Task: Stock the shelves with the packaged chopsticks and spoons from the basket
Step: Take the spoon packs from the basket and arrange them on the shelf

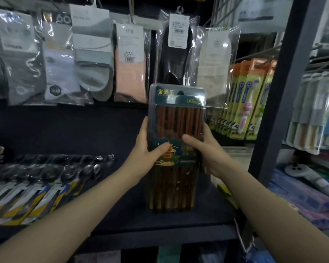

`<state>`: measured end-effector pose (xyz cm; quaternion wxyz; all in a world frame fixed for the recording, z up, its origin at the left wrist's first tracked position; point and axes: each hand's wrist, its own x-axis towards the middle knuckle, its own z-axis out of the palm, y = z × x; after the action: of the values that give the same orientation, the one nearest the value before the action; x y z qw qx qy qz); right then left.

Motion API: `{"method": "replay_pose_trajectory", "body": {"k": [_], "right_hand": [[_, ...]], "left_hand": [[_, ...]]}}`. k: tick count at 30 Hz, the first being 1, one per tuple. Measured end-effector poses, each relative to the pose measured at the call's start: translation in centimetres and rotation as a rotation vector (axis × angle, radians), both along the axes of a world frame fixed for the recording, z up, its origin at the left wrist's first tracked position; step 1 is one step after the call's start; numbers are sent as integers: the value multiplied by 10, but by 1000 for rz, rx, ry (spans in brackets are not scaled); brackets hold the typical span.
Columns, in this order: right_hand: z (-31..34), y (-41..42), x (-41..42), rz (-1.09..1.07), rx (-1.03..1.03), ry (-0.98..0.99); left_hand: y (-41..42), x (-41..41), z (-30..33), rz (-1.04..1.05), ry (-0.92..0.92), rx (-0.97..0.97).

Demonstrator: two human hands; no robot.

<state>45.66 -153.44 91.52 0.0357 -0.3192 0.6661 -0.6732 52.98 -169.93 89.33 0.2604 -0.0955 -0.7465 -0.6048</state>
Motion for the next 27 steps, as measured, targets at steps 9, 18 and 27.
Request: {"method": "replay_pose_trajectory", "body": {"k": [9, 18, 27], "right_hand": [[-30, -5, -2, -19, 97, 212], [-57, 11, 7, -52, 241, -85], [-76, 21, -9, -82, 444, -611]], "left_hand": [[-5, -1, -18, -15, -120, -153], [-11, 22, -43, 51, -449, -279], [-3, -2, -65, -91, -800, -111]]}}
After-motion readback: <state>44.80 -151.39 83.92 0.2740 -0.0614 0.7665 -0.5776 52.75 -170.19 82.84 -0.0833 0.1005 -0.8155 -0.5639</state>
